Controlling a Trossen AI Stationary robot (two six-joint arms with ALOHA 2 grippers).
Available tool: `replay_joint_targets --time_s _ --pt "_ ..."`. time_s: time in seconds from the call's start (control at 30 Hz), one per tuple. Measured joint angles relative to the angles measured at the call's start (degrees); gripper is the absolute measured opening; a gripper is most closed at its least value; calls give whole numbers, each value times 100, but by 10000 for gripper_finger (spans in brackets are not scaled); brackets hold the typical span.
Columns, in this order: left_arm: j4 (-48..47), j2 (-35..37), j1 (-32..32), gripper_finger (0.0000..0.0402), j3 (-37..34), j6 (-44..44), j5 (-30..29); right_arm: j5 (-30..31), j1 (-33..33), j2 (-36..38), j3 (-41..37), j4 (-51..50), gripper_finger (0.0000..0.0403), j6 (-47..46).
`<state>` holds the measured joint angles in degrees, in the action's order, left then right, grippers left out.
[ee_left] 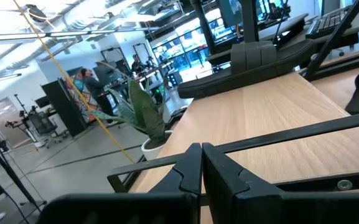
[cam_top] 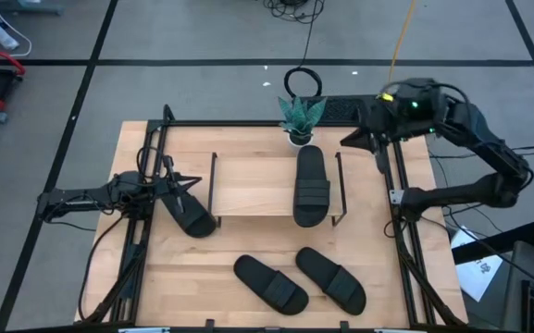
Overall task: Pick and place slides into the shelf
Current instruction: Put the black slide on the shelf
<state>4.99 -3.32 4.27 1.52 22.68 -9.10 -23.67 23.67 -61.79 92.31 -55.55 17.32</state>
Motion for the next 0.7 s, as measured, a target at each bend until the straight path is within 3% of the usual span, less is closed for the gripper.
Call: replay_joint_targets --time_s 0.2,0.37,0.5,0.7 --pt "127 1 0 19 0 13 -4 138 -532 461 -1447 1797 2 -31" --pt "116 -1 -1 19 0 12 -4 279 -609 819 -2473 2293 0 -60" --pt "92 0 0 19 0 11 -4 725 -783 1427 -3474 3402 0 -548" --pt "90 1 0 19 0 7 -4 727 -1449 2586 -4830 4500 0 -880"
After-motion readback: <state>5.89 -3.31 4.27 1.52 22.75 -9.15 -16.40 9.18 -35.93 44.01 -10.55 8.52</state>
